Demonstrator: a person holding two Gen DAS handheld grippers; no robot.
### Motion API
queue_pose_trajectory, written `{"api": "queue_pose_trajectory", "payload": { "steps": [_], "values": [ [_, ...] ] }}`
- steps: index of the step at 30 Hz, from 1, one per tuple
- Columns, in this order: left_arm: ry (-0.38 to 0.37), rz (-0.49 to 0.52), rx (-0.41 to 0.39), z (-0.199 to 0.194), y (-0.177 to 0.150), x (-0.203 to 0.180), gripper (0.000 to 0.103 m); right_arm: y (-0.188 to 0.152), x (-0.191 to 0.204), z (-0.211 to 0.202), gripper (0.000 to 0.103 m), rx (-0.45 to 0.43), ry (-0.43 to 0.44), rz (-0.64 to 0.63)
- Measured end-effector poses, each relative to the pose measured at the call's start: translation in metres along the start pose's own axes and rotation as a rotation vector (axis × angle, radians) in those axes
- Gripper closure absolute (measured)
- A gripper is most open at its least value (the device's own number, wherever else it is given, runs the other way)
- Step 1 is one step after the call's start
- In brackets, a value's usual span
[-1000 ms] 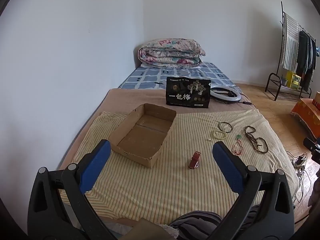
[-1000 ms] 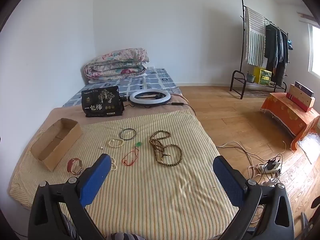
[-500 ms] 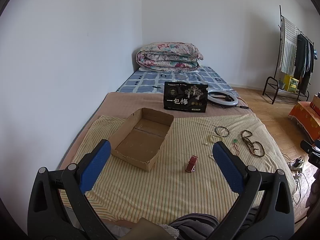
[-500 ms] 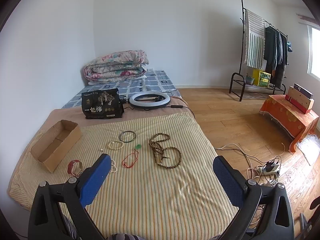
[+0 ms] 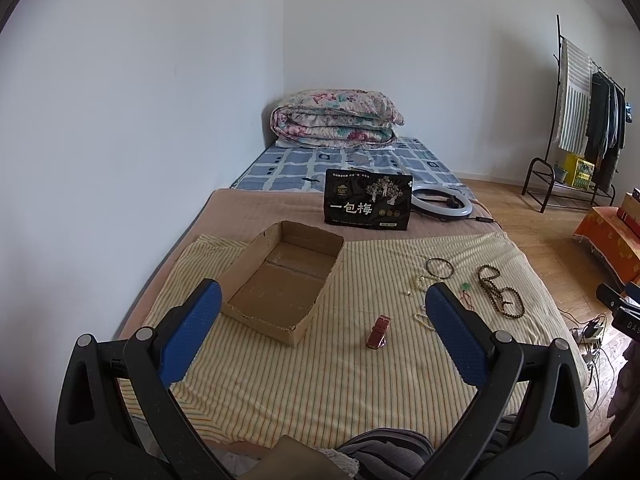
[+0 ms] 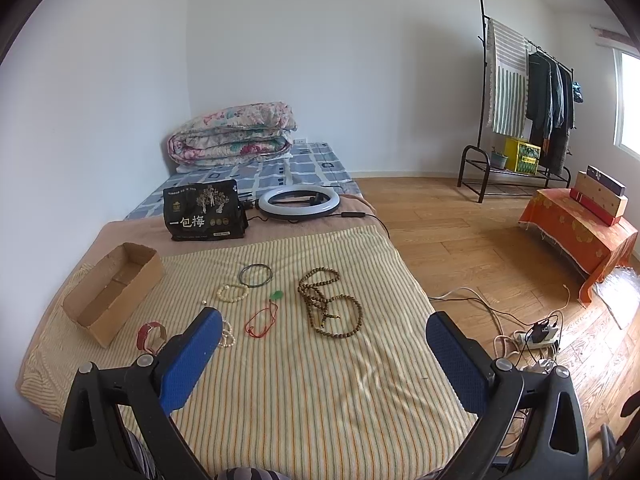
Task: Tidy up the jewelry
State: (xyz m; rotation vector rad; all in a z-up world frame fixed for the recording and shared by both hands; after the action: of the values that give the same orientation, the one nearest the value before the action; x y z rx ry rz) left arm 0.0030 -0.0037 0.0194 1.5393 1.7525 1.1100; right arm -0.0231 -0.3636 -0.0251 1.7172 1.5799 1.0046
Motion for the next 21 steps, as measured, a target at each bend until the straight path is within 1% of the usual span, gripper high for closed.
{"api": "queue_pose_trajectory", "payload": {
  "steps": [21],
  "values": [
    [-0.004,0.0,-0.003,-0.0041,0.0019,-0.0025,0.0,0.0011,0.0019,-0.0018,0.0,0.002,0.004,0.004]
  ]
}}
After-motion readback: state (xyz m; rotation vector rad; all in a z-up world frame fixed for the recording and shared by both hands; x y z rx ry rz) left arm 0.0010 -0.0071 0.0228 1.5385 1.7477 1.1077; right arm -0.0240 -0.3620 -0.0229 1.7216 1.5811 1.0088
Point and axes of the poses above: each gripper's, at about its wrist camera, not at the fingertips, and z roughly the way its jaws point, x to its left, y to its top, the point moved 2 cm from there along z, roughly the way its jaws point, and after that the axes turned 15 degrees about y, right-handed, at the moved point
